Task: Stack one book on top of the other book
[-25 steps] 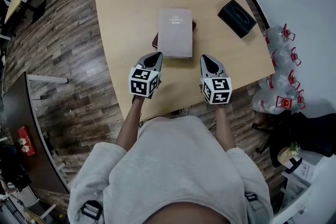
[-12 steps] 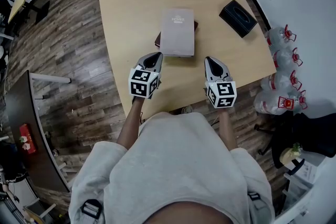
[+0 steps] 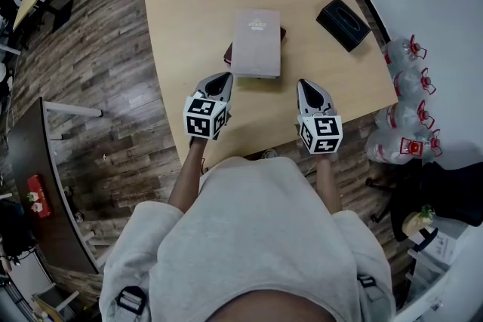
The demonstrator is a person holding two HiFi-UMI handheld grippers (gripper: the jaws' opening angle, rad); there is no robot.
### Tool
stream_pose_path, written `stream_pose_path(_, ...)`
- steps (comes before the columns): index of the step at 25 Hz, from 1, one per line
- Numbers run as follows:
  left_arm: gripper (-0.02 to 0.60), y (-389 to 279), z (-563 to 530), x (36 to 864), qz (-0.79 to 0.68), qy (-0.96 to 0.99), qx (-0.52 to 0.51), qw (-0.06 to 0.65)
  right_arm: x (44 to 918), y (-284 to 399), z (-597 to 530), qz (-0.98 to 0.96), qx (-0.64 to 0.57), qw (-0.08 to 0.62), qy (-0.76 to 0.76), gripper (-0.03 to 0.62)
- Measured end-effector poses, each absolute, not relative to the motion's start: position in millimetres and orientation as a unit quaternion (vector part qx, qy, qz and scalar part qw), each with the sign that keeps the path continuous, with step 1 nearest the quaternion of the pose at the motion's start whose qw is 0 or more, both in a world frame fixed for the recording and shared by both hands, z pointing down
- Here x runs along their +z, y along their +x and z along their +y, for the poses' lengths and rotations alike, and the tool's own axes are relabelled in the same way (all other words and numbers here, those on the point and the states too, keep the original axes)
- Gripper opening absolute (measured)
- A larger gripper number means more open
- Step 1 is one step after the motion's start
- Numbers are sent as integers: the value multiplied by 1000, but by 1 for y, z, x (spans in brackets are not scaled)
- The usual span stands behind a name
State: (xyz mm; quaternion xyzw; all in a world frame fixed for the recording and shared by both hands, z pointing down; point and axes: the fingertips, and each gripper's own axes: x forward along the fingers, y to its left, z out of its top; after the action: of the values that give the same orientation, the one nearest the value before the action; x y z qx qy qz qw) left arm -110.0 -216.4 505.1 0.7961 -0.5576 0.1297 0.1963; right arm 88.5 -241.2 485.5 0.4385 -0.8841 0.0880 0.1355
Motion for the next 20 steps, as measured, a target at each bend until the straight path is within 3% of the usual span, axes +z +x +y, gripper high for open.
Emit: stream_pose_path(20, 9, -104, -216, 508, -557, 795, 133, 198, 486, 95, -240, -883, 86, 138, 440, 3)
